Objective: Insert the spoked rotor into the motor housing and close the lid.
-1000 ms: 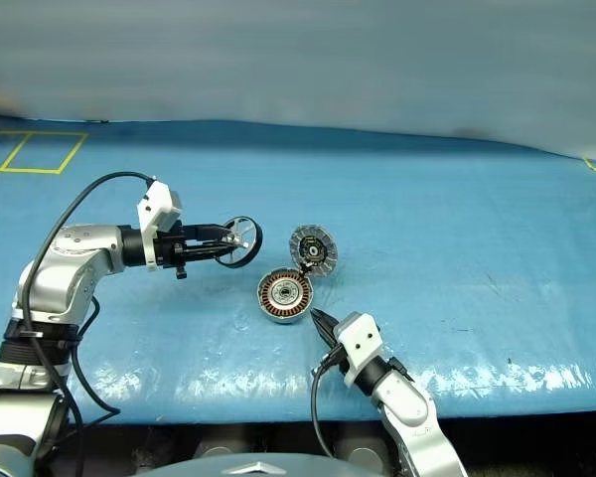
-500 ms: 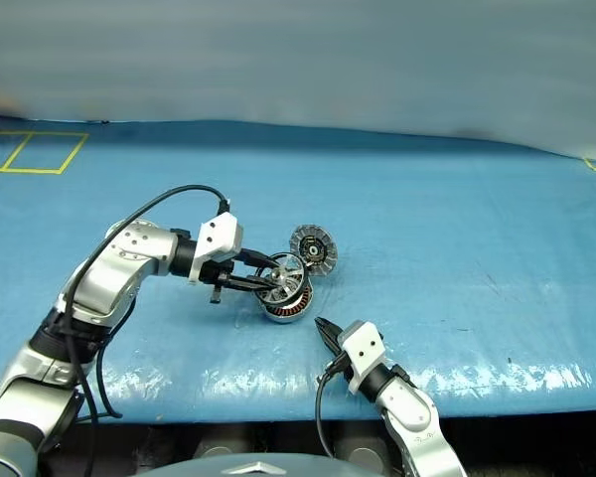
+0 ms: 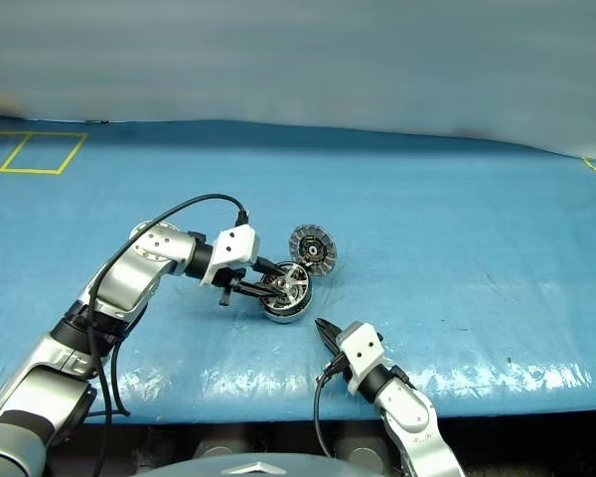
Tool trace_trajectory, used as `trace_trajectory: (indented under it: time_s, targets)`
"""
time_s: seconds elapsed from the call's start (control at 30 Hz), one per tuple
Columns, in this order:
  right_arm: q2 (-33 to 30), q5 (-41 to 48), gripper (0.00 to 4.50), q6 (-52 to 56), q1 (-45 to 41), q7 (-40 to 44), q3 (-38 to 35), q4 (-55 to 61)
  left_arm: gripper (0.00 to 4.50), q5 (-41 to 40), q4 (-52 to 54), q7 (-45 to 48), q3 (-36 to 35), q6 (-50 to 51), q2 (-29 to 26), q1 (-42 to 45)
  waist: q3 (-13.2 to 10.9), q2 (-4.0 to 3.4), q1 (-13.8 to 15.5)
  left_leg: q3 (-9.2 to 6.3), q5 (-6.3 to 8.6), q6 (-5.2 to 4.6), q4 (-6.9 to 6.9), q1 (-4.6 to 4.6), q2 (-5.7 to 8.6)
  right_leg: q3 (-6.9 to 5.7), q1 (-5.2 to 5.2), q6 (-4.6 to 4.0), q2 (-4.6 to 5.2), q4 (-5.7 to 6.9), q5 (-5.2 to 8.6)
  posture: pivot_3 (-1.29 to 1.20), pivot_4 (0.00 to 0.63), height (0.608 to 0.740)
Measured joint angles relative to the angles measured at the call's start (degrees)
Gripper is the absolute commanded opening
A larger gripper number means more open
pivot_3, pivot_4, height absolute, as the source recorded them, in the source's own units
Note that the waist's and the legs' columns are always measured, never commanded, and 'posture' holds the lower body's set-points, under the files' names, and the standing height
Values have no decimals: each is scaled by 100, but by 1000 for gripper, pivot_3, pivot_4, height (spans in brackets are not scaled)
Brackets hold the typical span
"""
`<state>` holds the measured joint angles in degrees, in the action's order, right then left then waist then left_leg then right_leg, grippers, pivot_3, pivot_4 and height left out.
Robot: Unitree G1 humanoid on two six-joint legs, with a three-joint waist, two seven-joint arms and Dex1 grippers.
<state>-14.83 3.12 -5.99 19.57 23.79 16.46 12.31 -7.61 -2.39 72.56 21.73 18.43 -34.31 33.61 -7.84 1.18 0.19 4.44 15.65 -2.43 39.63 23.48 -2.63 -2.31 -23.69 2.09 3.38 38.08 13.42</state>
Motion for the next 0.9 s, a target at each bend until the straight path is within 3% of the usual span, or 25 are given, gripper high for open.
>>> trace_trajectory:
  time_s: [0.9]
  targets:
    - [-20, -68, 0, 11, -36, -6, 49, -33, 1309, 251, -369, -119, 35, -32, 138, -51, 0, 0, -3, 0, 0, 0, 0, 0, 0, -1, -1, 0, 0, 0, 0, 0, 150, 740]
